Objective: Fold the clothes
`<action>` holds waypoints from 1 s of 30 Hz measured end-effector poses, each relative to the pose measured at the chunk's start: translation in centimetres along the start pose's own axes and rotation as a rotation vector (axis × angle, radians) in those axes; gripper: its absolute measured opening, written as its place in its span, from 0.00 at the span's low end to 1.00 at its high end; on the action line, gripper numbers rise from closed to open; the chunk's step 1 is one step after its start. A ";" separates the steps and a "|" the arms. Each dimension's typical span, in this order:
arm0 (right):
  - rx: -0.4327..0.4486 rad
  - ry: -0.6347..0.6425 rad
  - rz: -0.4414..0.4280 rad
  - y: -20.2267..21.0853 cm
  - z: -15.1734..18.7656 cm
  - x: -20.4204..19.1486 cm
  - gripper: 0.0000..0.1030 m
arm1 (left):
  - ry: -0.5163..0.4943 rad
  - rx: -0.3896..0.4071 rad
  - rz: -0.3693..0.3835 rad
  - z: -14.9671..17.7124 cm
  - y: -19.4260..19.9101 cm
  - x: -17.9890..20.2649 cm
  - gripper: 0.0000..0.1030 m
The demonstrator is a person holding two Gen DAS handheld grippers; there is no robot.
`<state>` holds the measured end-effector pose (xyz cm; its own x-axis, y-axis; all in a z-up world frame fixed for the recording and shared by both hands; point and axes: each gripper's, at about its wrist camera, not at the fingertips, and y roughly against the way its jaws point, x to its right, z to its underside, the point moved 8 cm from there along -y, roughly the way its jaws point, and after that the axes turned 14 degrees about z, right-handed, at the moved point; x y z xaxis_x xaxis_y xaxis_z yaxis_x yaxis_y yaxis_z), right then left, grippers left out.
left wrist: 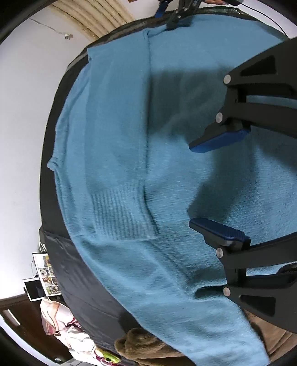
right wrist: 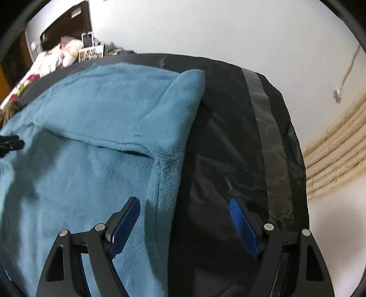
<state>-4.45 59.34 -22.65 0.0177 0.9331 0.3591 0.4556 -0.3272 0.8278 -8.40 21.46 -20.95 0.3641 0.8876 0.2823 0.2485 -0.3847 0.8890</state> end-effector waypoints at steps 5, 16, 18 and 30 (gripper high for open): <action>-0.014 -0.062 0.020 -1.8 -0.5 1.6 0.79 | 0.000 -0.003 -0.027 0.3 -0.4 -0.7 0.63; -0.083 -0.303 0.021 -3.5 1.0 6.4 0.83 | -0.007 0.007 -0.049 0.4 -0.2 -1.7 0.70; -0.064 -0.232 0.052 -3.1 0.6 5.9 0.83 | -0.002 0.003 -0.054 0.4 -0.2 -1.7 0.70; 0.044 -0.054 -0.338 9.2 5.5 -1.6 0.83 | -0.016 0.003 -0.019 3.4 2.8 1.8 0.70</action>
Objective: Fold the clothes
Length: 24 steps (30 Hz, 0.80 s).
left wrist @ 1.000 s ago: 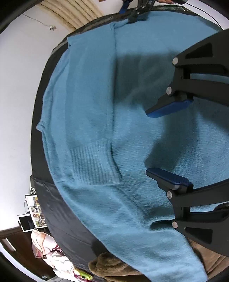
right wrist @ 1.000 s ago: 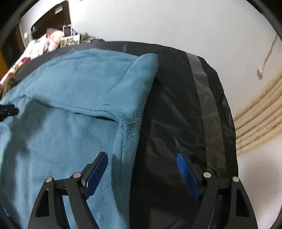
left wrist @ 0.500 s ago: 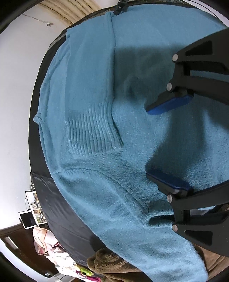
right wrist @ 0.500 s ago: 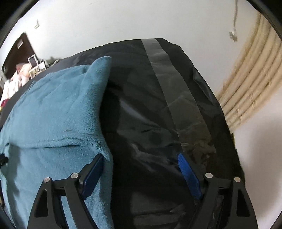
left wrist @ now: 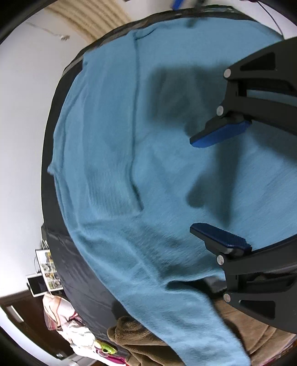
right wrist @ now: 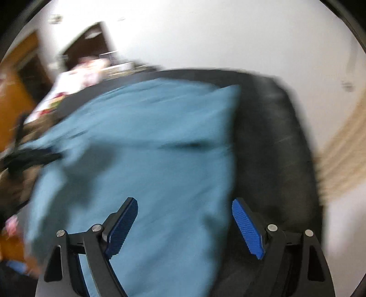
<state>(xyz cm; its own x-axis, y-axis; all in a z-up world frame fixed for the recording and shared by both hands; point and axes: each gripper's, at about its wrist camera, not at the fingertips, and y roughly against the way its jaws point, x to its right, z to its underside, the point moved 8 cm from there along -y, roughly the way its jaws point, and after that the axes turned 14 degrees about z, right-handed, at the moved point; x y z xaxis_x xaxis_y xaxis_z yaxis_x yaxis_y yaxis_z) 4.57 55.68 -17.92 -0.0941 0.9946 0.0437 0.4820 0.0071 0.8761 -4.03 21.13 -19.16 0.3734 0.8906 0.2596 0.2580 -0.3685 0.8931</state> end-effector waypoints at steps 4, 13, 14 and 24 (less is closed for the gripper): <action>-0.088 0.060 -0.118 -0.6 5.0 -3.1 0.83 | 0.016 -0.019 0.016 2.3 -0.3 0.9 0.70; -0.088 0.215 0.042 -2.2 8.0 -3.2 0.90 | 0.061 -0.002 0.007 5.1 -0.5 1.2 0.71; -0.084 0.227 0.064 -2.4 8.1 -3.4 0.91 | 0.076 0.006 0.009 5.2 -0.1 1.0 0.71; -0.041 0.210 0.124 -2.5 7.8 -3.3 0.99 | 0.394 0.178 0.022 7.9 7.7 -6.4 0.71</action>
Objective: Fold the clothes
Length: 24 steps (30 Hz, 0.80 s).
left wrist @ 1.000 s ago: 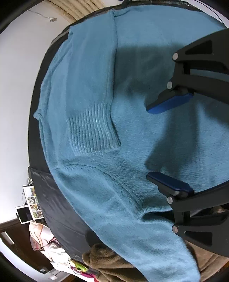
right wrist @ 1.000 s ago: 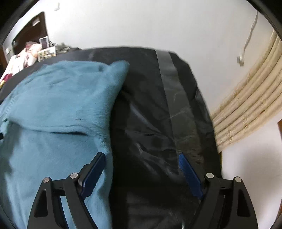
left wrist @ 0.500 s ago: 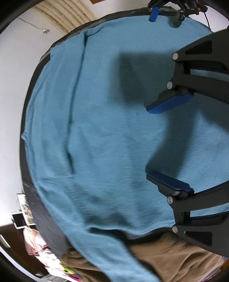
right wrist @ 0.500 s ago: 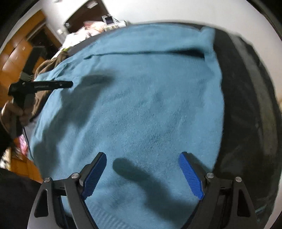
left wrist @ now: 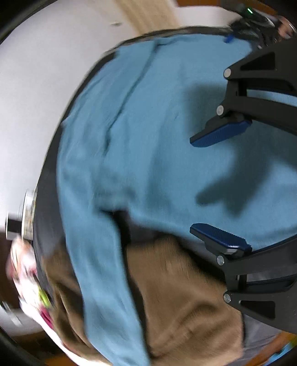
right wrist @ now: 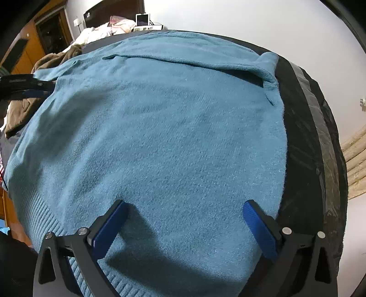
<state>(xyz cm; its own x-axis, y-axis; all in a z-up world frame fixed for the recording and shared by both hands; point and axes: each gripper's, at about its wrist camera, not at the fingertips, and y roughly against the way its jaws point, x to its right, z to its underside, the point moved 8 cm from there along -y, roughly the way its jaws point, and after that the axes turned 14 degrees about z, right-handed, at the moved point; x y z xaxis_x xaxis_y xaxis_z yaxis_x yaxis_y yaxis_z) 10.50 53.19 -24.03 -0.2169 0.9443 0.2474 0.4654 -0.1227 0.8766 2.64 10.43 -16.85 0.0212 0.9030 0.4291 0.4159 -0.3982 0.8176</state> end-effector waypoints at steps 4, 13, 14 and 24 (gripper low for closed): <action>0.003 -0.017 0.010 0.1 -0.1 0.2 0.99 | 0.191 0.124 -0.028 -1.8 4.3 -6.2 0.71; -0.040 -0.045 0.028 -0.2 -1.0 0.7 0.99 | 0.547 0.343 0.041 -4.5 11.5 -21.0 0.71; -0.047 -0.053 0.032 -0.3 -1.2 0.8 0.99 | 0.572 0.352 0.044 -4.8 11.7 -22.2 0.71; -0.109 -0.135 0.075 -0.8 -2.7 1.5 0.99 | 0.715 0.417 0.169 -7.5 10.8 -27.9 0.71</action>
<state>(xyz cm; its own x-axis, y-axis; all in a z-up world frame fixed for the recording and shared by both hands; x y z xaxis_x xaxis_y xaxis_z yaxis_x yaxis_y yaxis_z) 7.46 53.84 -23.29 -0.0644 0.9628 0.2626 0.3783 -0.2200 0.8992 -0.26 -20.32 -17.11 -0.4088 0.4617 0.7872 0.7633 -0.2998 0.5722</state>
